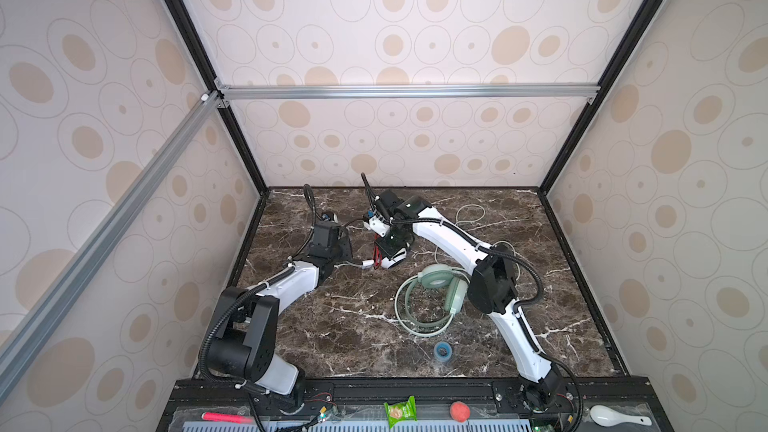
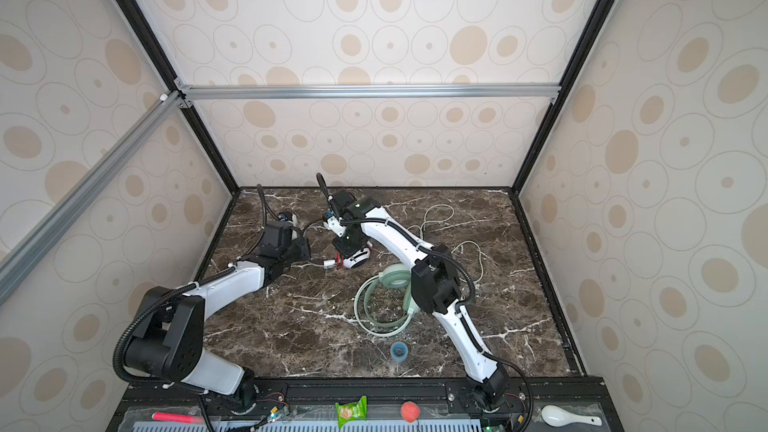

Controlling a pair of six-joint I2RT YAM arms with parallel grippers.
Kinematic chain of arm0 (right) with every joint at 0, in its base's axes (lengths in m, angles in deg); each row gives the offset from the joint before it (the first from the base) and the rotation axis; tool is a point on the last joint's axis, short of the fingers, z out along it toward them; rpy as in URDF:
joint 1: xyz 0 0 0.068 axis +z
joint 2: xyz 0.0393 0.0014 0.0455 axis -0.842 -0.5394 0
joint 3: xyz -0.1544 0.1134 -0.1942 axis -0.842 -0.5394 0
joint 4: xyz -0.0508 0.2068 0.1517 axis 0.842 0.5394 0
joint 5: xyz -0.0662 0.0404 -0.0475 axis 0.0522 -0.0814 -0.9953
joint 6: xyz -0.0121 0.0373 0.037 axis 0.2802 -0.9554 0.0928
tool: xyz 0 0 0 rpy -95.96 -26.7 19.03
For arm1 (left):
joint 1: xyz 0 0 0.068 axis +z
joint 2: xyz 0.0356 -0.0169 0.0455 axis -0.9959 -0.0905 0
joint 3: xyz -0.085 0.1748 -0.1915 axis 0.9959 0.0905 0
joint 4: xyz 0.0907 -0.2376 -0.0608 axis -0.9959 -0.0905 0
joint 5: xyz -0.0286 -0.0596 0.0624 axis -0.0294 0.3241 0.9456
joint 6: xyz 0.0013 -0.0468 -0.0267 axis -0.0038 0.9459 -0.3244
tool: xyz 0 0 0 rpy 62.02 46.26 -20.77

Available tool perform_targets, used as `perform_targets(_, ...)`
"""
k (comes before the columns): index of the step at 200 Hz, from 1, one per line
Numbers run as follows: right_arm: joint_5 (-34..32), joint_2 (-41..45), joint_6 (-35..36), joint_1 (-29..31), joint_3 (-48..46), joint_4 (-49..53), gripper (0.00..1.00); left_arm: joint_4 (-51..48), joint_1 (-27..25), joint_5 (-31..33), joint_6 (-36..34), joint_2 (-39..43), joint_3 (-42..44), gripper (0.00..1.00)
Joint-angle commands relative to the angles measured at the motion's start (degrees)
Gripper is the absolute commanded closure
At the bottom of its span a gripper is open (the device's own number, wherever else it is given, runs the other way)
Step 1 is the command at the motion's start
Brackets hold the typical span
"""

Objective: Wrap the headphones
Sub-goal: 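Lower the wrapped white headset onto the table with the left gripper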

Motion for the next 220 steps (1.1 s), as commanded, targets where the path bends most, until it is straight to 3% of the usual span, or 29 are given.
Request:
perform_targets(1,-10.43,-3.27,-2.9,-4.19,2.53,-2.1,0.95,-2.84,-0.23,-6.34,-1.53,-0.09,-1.14,1.0)
perform_targets(59,-9.09,-3.37,-8.35,-6.0,2.79,-2.81,0.76,-2.97,-0.24,-7.94,-2.08,-1.44,-1.6,1.0)
perform_targets(136,-7.55,-0.3,-9.14,-6.11,1.32,-2.93,0.78,-4.97,0.01,-7.88,-2.12,-2.03,-2.7,1.0)
perform_targets(220,-3.43,10.26,-12.01,-5.85,-10.74,-7.9,0.58,-10.19,2.37,-5.7,1.22,-5.16,-6.14,1.0)
